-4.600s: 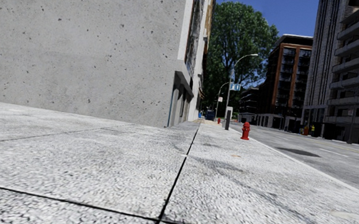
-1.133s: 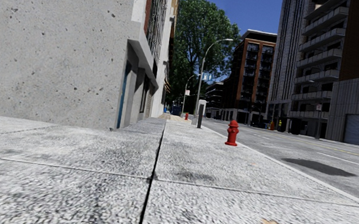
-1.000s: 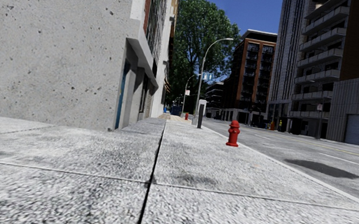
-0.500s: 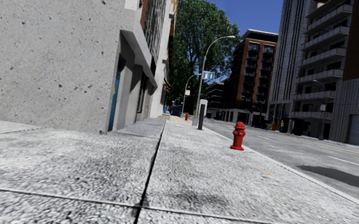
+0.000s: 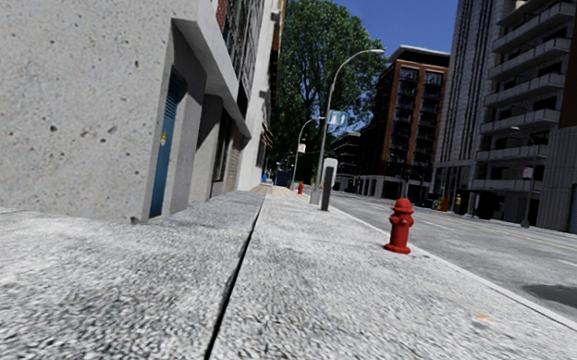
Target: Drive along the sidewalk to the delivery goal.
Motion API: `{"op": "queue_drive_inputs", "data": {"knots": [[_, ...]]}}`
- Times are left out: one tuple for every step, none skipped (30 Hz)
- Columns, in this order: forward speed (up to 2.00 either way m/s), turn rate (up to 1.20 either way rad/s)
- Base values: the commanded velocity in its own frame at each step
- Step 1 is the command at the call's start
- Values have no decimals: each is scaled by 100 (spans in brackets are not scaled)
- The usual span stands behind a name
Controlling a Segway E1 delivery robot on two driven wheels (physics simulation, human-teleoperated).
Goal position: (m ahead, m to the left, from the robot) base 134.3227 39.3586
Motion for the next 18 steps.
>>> {"op": "queue_drive_inputs", "data": {"knots": [[200, 0], [200, 0], [200, 0], [200, 0], [200, 0], [200, 0], [200, 0], [200, 0], [200, 0], [200, 0], [200, 0], [200, 0], [200, 0], [200, 0], [200, 0], [200, 0], [200, 0], [200, 0]]}}
